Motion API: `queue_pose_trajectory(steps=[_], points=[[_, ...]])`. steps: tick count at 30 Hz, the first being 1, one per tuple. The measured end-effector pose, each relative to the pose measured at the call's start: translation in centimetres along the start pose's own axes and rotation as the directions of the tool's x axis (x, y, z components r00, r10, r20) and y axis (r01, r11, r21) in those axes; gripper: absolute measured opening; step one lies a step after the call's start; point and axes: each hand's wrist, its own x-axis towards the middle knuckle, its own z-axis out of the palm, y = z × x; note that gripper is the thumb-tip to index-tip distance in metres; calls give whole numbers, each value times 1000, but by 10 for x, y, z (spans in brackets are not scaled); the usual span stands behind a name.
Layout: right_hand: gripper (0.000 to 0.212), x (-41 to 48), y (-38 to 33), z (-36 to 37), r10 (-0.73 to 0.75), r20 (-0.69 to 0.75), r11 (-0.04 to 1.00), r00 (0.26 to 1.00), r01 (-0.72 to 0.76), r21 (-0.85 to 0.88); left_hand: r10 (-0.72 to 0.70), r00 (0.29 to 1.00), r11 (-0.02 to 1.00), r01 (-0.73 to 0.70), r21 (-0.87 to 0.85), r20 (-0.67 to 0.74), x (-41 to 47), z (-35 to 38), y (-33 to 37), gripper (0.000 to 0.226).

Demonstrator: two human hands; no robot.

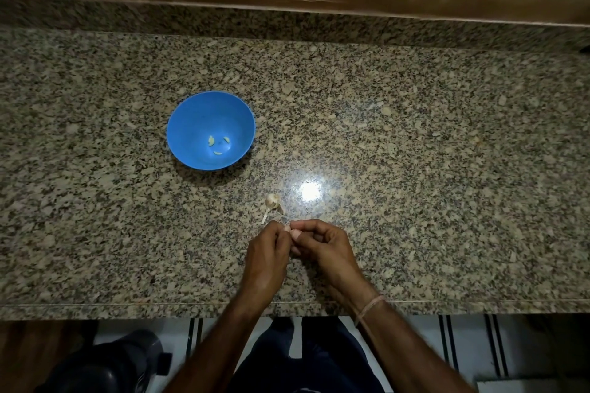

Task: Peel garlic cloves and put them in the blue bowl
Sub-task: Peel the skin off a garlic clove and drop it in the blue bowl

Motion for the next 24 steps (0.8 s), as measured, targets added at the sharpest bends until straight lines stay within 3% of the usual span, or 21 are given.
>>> queue_pose_trajectory(steps=[10, 15, 24], points=[[16, 1, -2, -8, 42, 30, 999, 999, -43, 33, -26, 996, 1000, 27, 12, -91, 5, -1, -4, 31], [14, 3, -4, -10, 59, 19, 995, 998, -60, 83, -13, 985, 997, 27, 76, -175, 4, -3, -6, 13], [16, -1, -2, -5, 60, -52, 993, 997, -54, 103, 92, 981, 995, -83, 60, -171, -3, -1, -4, 9]])
